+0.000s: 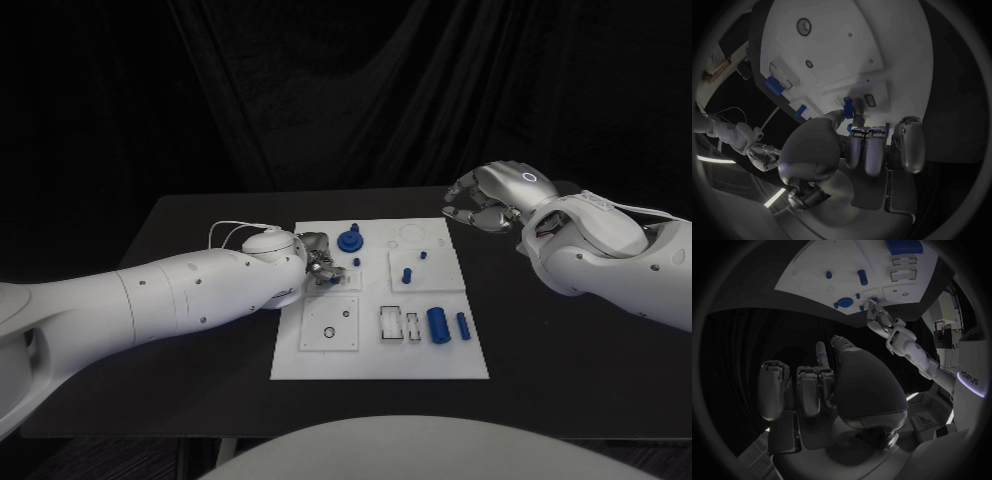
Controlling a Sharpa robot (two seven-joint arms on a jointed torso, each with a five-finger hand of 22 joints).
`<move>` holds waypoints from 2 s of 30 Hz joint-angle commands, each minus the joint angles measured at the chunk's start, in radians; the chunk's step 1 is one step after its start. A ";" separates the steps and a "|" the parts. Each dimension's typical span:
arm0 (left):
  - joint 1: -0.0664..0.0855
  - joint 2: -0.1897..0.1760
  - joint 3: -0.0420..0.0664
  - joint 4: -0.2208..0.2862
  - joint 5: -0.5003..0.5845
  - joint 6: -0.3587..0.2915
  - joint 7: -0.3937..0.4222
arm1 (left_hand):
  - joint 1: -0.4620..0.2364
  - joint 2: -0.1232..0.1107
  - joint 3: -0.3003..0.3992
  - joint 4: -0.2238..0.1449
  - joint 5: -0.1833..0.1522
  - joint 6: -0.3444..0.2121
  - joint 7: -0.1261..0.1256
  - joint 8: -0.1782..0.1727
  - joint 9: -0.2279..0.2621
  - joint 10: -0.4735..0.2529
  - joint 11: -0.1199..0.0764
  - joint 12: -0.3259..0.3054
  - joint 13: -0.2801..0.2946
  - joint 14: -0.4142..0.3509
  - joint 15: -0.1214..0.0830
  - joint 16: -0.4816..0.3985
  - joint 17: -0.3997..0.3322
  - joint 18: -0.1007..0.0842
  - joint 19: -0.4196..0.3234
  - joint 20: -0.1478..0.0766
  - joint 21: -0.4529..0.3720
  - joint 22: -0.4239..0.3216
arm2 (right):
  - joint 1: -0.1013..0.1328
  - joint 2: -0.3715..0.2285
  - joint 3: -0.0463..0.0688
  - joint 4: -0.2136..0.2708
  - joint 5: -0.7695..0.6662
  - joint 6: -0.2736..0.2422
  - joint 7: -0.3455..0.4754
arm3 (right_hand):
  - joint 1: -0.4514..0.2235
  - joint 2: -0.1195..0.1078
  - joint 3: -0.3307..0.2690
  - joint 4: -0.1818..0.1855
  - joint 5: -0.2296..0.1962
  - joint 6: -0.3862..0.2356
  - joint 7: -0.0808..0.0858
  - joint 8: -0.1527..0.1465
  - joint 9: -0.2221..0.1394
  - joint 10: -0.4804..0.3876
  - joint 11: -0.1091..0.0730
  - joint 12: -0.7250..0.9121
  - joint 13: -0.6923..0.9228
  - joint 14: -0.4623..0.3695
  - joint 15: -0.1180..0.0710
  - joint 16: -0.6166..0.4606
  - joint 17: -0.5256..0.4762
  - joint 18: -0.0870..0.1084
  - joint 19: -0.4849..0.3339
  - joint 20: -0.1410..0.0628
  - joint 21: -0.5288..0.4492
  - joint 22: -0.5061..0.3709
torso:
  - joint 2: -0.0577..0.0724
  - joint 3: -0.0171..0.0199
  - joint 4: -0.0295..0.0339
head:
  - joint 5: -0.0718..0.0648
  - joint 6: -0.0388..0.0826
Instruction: Assemble the parts on the task board
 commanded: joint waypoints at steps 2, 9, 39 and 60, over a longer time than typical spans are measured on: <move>-0.002 0.000 0.000 0.004 0.084 -0.027 0.016 | 0.002 0.002 -0.001 0.006 -0.010 0.008 0.000 0.005 0.002 0.104 -0.009 0.003 0.263 0.104 -0.007 0.003 0.263 0.015 0.000 -0.009 -0.007 0.077 | -0.002 -0.001 0.001 -0.001 -0.002 0.005 -0.021 | 0.011 0.000 0.005 -0.001 0.005 0.008 0.001 -0.005 -0.001 0.104 0.008 0.003 0.263 0.105 0.008 0.003 0.263 -0.002 0.052 0.006 -0.005 0.224 | 0.000 -0.0006 0.0001 | 0.000 0.000; -0.003 -0.003 0.000 0.006 0.100 -0.059 0.020 | -0.001 0.002 -0.002 0.011 -0.018 0.008 0.000 0.004 0.003 0.104 -0.009 0.003 0.263 0.104 -0.007 0.003 0.263 0.014 0.000 -0.009 -0.007 0.078 | -0.003 -0.002 0.001 -0.001 -0.001 0.005 -0.022 | 0.011 0.000 0.005 -0.001 0.005 0.008 0.001 -0.005 -0.001 0.104 0.008 0.003 0.263 0.105 0.008 0.003 0.263 -0.002 0.052 0.006 -0.005 0.224 | -0.001 -0.0004 0.0000 | 0.000 0.000; -0.055 -0.108 -0.001 0.118 -0.027 -0.500 0.170 | 0.018 0.000 0.011 0.019 0.018 0.020 -0.007 0.006 0.010 0.104 -0.016 0.003 0.263 0.104 -0.013 0.003 0.263 0.007 0.022 -0.014 0.015 0.104 | -0.006 -0.010 0.001 -0.001 0.000 0.003 -0.023 | 0.012 0.000 0.006 0.000 0.007 0.009 0.002 -0.006 -0.001 0.104 0.009 0.003 0.263 0.105 0.009 0.003 0.263 -0.002 0.051 0.007 -0.006 0.224 | -0.001 -0.0004 0.0016 | 0.012 0.000; -0.119 -0.101 -0.001 0.094 -0.037 -0.567 0.162 | 0.011 0.002 0.010 0.049 0.000 0.028 -0.007 0.008 0.016 0.104 -0.017 0.003 0.263 0.104 -0.015 0.003 0.263 0.007 0.026 -0.017 0.017 0.108 | -0.007 -0.014 0.001 0.001 0.006 0.004 -0.024 | 0.005 0.002 0.006 0.007 0.012 0.012 0.003 -0.007 -0.002 0.104 0.010 0.003 0.263 0.105 0.011 0.003 0.263 -0.002 0.052 0.008 -0.005 0.224 | -0.001 -0.0002 -0.0014 | 0.020 0.000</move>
